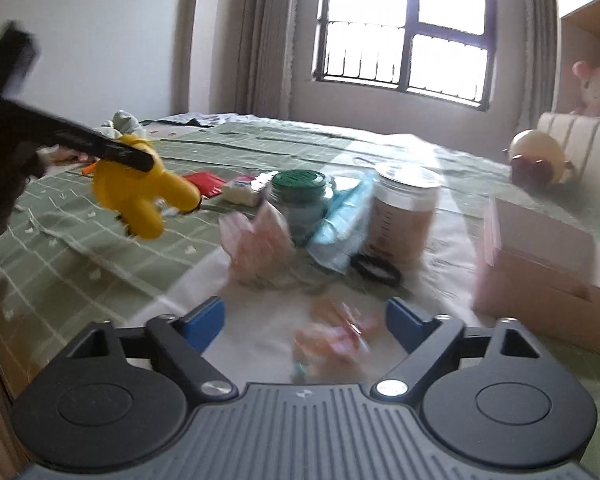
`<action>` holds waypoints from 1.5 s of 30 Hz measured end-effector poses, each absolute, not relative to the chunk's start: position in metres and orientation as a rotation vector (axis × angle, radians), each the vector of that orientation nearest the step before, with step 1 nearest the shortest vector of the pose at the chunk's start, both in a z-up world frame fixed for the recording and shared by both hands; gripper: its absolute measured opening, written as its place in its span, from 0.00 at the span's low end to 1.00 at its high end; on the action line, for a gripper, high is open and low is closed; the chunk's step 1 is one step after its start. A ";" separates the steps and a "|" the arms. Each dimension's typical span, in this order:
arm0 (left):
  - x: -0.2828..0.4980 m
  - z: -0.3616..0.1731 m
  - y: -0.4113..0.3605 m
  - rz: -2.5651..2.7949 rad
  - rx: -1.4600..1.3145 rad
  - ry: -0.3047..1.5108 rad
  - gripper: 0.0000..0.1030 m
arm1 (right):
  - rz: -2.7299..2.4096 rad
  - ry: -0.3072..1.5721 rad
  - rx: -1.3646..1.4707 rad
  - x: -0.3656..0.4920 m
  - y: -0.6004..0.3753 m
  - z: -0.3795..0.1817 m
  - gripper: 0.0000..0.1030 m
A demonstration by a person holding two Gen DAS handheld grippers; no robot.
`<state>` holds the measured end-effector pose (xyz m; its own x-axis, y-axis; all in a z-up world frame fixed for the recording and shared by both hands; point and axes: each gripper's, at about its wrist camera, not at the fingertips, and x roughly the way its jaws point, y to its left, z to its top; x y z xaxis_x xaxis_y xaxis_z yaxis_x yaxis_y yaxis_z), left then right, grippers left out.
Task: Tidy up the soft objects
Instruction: 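Reach to the yellow plastic toy and grasp it with the left gripper, then lift the yellow toy with the left gripper while the right gripper grasps the pink tissue flower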
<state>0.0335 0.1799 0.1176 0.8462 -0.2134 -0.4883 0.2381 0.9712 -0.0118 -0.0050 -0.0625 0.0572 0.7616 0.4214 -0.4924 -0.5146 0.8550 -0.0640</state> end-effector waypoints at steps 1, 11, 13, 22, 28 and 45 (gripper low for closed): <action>0.026 0.119 0.180 -0.247 0.041 0.498 0.17 | 0.529 0.498 -0.192 0.004 -0.055 0.059 0.79; -0.019 0.102 0.160 -0.333 0.032 0.522 0.16 | 0.534 0.721 -0.167 0.091 0.011 0.045 0.12; -0.022 0.100 0.157 -0.345 0.034 0.526 0.16 | 0.538 0.696 -0.138 0.080 -0.001 0.058 0.12; -0.022 0.131 0.086 -0.498 0.108 0.474 0.16 | 0.459 0.565 -0.073 -0.003 -0.135 0.121 0.12; 0.016 0.166 -0.004 -0.622 0.167 0.422 0.16 | 0.343 0.516 -0.039 -0.014 -0.215 0.131 0.12; 0.299 0.186 -0.182 -0.703 -0.045 0.672 0.19 | 0.221 0.526 0.084 0.144 -0.295 0.147 0.60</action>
